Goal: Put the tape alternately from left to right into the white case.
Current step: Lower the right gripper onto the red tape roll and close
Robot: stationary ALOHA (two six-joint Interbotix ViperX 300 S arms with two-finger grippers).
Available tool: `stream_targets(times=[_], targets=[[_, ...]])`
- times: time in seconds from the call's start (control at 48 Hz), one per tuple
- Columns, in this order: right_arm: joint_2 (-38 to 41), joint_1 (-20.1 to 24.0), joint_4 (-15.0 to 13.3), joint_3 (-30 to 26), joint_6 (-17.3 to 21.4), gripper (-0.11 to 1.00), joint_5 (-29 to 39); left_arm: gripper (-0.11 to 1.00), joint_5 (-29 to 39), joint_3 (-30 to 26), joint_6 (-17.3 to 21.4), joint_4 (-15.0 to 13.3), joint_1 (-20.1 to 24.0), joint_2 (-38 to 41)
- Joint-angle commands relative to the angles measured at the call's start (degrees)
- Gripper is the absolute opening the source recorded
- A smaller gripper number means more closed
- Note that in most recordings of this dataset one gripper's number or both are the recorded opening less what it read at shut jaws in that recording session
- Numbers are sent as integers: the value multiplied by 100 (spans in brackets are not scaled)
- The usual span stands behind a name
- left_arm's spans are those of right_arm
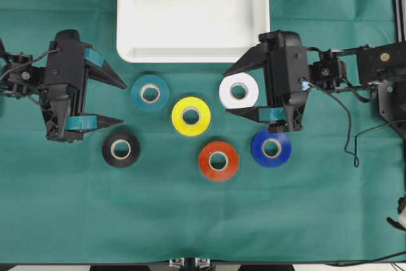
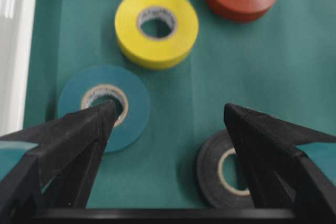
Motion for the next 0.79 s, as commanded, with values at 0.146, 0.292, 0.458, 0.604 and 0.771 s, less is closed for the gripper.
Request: stream_targets(times=[0.146, 0.292, 0.458, 0.604, 0.771], targets=[[237, 18, 0, -264, 0, 87, 158, 57, -18, -211, 0, 0, -18, 141], [352, 18, 0, -360, 9, 87, 246, 57, -18, -237, 0, 0, -18, 185], [360, 79, 0, -431, 18, 87, 422, 57, -9, -237, -9, 0, -18, 185], [360, 255, 0, -501, 35, 87, 668, 57, -9, -246, -26, 0, -18, 185], [369, 562, 0, -554, 378, 86, 853, 57, -9, -237, -26, 0, -9, 193]])
